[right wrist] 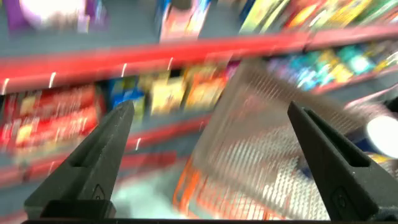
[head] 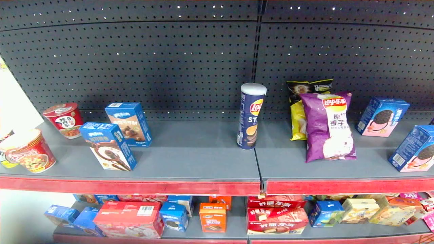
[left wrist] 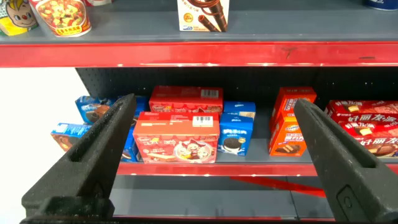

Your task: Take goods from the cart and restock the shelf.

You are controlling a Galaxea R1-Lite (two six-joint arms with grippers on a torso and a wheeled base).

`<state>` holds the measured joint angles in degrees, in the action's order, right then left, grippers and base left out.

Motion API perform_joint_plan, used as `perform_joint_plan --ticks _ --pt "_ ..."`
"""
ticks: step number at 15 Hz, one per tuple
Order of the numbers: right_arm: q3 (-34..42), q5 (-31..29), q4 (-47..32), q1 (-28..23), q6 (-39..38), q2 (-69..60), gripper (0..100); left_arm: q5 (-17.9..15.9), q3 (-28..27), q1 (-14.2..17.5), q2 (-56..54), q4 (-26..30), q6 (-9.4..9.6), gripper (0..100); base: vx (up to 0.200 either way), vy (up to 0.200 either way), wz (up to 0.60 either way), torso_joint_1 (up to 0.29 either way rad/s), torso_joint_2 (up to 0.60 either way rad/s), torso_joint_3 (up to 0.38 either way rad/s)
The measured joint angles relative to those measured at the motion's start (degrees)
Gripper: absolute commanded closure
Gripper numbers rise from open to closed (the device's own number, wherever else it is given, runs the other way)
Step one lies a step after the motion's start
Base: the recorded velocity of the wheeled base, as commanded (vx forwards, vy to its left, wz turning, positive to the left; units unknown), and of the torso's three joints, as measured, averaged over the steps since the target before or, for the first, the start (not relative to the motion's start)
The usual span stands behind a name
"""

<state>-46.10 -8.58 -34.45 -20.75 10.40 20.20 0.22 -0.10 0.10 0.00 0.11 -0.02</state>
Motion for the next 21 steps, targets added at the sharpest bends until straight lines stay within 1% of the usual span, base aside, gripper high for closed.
perform_joint_plan --ticks 1,3,4,7,9,11,14,15,17,19,21 --pt "0.0 -0.5 0.7 -0.5 -0.4 -0.5 0 0.0 0.0 0.0 0.0 0.0 0.02 0 0.0 0.0 0.0 0.0 0.0 0.0" --pt "0.3 -4.0 1.0 -1.0 -1.6 -1.5 0 0.0 0.0 0.0 0.0 0.0 0.0 0 0.0 0.0 0.0 0.0 0.0 0.0" --pt "0.9 -4.7 0.6 -0.9 -1.4 -2.1 0 0.0 0.0 0.0 0.0 0.0 0.0 0 0.0 0.0 0.0 0.0 0.0 0.0" --pt "4.1 -5.0 0.9 -0.4 2.6 -5.3 0 0.0 0.0 0.0 0.0 0.0 0.02 0 0.0 0.0 0.0 0.0 0.0 0.0" --pt "6.7 -5.0 1.1 -0.3 7.4 -8.8 0 0.0 0.0 0.0 0.0 0.0 0.02 0 0.0 0.0 0.0 0.0 0.0 0.0" --pt "8.1 -4.7 1.3 -0.2 11.3 -12.3 0 -0.3 0.0 0.0 0.0 0.0 0.65 0 0.0 0.0 0.0 0.0 0.0 0.0" --pt "9.1 -5.1 1.4 -0.2 11.7 -14.7 0 -0.4 0.0 0.0 0.0 0.0 0.67 0 0.0 0.0 0.0 0.0 0.0 0.0" --pt "9.2 -5.1 1.4 -0.3 11.6 -15.1 0 -0.5 0.0 0.0 0.0 0.0 1.17 0 0.0 0.0 0.0 0.0 0.0 0.0" --pt "9.4 -5.1 1.5 -0.3 11.7 -15.6 0 -1.0 0.0 0.0 0.0 0.0 1.33 0 0.0 0.2 0.0 0.0 0.0 0.0" --pt "9.4 -5.1 2.3 -0.3 11.6 -15.8 0 -1.0 0.0 0.0 0.0 0.0 1.04 0 0.0 0.2 0.0 0.0 0.01 -0.002" --pt "9.6 -5.0 2.8 -0.3 11.6 -15.8 0 -0.9 0.0 0.0 0.0 0.1 0.93 0 0.0 0.2 -0.6 0.005 0.0 0.005"
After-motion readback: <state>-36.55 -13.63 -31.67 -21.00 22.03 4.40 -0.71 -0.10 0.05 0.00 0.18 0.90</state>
